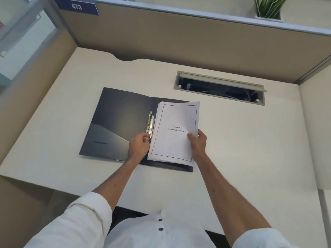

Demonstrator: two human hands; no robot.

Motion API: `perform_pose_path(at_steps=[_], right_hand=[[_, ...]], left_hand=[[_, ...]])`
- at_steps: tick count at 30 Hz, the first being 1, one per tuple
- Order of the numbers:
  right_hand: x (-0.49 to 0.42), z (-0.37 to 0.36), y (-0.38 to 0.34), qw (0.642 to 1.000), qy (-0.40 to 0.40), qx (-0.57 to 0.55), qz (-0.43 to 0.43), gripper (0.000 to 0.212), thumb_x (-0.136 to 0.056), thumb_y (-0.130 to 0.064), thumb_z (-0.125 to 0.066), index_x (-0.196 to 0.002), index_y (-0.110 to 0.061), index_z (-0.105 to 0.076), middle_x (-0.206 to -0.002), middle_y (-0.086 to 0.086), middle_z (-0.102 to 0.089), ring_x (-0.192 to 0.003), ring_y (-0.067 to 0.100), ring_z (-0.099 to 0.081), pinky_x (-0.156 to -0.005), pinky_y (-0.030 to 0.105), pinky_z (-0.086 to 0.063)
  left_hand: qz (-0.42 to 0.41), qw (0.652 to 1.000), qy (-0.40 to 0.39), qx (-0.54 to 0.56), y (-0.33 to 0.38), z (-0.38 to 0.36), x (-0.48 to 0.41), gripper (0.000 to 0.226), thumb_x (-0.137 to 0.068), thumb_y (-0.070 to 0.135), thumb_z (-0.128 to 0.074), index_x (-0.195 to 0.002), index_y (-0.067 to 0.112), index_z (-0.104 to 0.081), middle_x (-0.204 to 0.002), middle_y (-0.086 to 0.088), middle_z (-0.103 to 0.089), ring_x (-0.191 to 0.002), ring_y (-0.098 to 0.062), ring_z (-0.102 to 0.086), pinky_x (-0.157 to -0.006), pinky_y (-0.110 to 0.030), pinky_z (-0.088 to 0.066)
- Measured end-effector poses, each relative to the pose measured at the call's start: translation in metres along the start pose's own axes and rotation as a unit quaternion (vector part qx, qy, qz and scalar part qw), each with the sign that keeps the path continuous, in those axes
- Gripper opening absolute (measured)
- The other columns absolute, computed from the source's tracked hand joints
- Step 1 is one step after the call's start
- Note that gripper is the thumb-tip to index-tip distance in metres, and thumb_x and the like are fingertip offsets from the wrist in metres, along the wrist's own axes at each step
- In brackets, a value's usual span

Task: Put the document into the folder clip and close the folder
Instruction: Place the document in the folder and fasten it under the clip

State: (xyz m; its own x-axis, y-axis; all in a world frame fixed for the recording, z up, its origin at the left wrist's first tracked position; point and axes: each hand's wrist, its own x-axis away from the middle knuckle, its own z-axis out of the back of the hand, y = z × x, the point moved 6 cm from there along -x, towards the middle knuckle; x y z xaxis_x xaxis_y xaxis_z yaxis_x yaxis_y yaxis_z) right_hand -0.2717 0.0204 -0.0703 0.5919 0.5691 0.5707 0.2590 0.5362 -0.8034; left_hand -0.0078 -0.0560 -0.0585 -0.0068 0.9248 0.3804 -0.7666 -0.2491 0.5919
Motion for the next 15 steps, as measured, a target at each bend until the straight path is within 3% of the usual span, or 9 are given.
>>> perform_pose_path(at_steps=[5,8,11,15], right_hand=[[-0.001,-0.015,-0.002,1.000,-0.002,0.003,-0.002,0.037,-0.103,0.001,-0.060,-0.139,-0.001,-0.070,-0.135,0.020,-0.076,-0.127,0.042,-0.071,-0.116,0.055,-0.056],[-0.003,-0.020,-0.004,0.999,-0.010,0.040,0.009,0.035,-0.103,-0.003,-0.061,-0.138,-0.002,-0.069,-0.134,0.017,-0.076,-0.128,0.040,-0.071,-0.115,0.053,-0.056],[-0.004,-0.023,-0.008,0.990,-0.019,0.137,0.034,0.034,-0.105,-0.011,-0.059,-0.138,-0.002,-0.066,-0.136,0.015,-0.073,-0.128,0.039,-0.068,-0.113,0.050,-0.056],[-0.005,-0.029,-0.017,0.942,-0.019,0.327,0.066,0.037,-0.110,-0.026,-0.053,-0.135,0.000,-0.057,-0.132,0.020,-0.069,-0.123,0.041,-0.067,-0.099,0.044,-0.054]], left_hand=[[-0.021,1.000,-0.006,-0.023,0.000,0.000,-0.005,0.040,-0.107,0.009,-0.048,-0.130,0.018,-0.078,-0.121,-0.008,-0.082,-0.114,-0.034,-0.074,-0.100,-0.039,-0.059],[-0.036,0.999,0.010,-0.028,0.002,0.002,-0.005,0.037,-0.106,0.009,-0.050,-0.131,0.014,-0.078,-0.123,-0.009,-0.081,-0.114,-0.035,-0.074,-0.100,-0.043,-0.061],[-0.036,0.999,0.016,-0.031,0.001,0.001,-0.004,0.035,-0.104,0.009,-0.052,-0.127,0.012,-0.078,-0.121,-0.009,-0.080,-0.112,-0.035,-0.074,-0.099,-0.045,-0.061],[-0.026,0.999,0.028,-0.034,0.000,0.001,-0.002,0.032,-0.102,0.010,-0.057,-0.126,0.011,-0.078,-0.122,-0.010,-0.080,-0.112,-0.034,-0.074,-0.101,-0.044,-0.061]])
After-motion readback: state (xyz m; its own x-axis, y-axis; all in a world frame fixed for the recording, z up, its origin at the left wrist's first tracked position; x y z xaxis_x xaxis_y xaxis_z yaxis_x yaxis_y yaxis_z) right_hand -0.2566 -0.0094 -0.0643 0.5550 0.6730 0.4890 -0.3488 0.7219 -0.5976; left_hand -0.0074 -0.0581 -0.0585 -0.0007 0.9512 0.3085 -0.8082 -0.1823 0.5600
